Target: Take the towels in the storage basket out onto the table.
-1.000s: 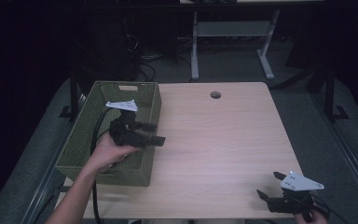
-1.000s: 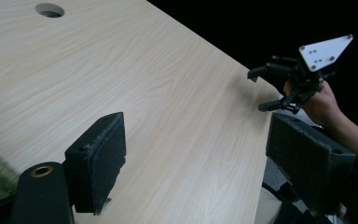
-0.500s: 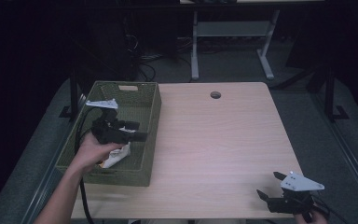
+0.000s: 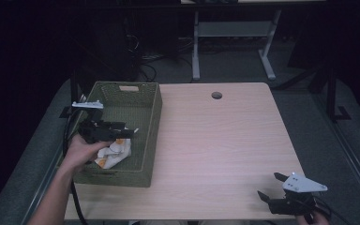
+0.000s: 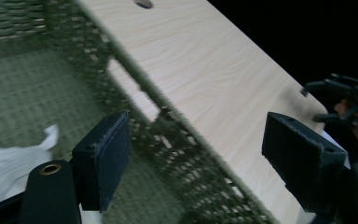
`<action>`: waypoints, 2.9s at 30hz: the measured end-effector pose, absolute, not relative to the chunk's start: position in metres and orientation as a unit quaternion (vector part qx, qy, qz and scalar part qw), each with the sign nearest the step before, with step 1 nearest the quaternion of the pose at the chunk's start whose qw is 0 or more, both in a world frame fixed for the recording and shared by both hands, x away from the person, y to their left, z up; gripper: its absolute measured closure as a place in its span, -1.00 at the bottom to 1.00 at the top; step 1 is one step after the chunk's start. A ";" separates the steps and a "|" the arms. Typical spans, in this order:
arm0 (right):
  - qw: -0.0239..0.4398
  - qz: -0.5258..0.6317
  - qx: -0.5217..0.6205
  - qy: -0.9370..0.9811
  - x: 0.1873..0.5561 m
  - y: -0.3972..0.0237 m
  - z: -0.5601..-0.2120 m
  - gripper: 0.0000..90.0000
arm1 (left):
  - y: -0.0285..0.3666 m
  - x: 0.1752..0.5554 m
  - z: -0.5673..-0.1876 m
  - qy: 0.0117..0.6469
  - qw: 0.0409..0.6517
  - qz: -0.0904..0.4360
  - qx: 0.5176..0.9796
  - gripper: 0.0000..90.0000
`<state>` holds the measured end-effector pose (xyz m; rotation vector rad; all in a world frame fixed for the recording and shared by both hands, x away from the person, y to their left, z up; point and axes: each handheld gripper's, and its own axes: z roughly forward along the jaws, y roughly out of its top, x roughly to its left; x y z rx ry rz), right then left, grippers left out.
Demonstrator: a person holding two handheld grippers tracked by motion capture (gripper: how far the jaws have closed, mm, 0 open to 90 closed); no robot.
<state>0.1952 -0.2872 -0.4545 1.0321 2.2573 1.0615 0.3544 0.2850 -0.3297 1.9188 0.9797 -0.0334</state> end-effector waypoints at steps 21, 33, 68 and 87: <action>0.221 0.385 0.369 0.817 0.195 -0.285 -0.454 -0.69 | 0.310 0.374 -0.359 0.483 0.388 0.017 0.785 -0.48; 0.222 0.385 0.367 0.817 0.194 -0.285 -0.454 -0.69 | 0.318 0.383 -0.377 0.533 0.293 0.038 0.793 -0.49; 0.221 0.384 0.365 0.819 0.194 -0.283 -0.454 -0.69 | 0.286 0.400 -0.415 0.516 0.107 0.032 0.849 0.20; 0.218 0.383 0.365 0.820 0.195 -0.282 -0.456 -0.69 | 0.284 0.402 -0.412 0.526 0.094 0.026 0.845 0.71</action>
